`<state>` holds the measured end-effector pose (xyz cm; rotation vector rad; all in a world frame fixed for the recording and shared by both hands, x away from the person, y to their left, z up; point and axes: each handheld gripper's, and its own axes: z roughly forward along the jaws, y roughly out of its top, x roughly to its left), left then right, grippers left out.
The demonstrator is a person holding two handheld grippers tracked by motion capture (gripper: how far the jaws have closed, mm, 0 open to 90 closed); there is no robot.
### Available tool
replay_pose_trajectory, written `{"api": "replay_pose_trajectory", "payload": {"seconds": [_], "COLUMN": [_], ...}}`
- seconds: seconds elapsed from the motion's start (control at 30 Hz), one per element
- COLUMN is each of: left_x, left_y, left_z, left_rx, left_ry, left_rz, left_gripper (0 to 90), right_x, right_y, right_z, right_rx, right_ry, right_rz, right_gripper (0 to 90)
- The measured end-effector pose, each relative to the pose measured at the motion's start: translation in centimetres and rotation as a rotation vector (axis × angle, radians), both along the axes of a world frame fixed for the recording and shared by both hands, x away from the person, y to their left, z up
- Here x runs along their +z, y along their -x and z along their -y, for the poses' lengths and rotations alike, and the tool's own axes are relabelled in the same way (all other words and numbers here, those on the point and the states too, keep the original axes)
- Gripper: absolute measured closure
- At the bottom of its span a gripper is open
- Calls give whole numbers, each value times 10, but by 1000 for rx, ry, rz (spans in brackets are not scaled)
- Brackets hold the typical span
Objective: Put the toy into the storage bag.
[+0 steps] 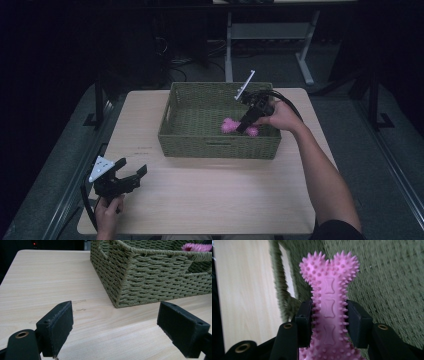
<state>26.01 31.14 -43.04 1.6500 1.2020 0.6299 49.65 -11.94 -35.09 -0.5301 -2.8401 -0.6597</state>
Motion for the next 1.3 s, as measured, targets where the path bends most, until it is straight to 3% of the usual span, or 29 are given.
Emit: {"api": "replay_pose_trajectory", "payload": {"seconds": [0.13,0.33,0.5,0.53,0.63,0.97,1.3], "left_x": [0,0,0,0,0,0,1], "left_y": [0,0,0,0,0,1,2], "left_z": [0,0,-1,-1,-1,1,3], "left_rx": [1,0,0,-2,-2,-8,-11], "left_ry": [6,4,7,5,4,-1,2], "left_rz": [0,-1,0,0,0,-5,3], "left_gripper": [130,130,130,130,130,130,130], "right_x": [-10,-26,-33,-34,-31,-26,-10], "right_y": [-4,-7,-9,-9,-11,-1,17], "right_z": [-2,-12,-15,-15,-11,-5,1], "right_rx": [-13,1,-10,-19,-45,-66,-88], "right_ry": [9,66,77,66,14,2,-25], "right_rz": [-10,-19,-32,-40,-48,-31,33], "right_gripper": [579,577,544,504,512,489,472]}}
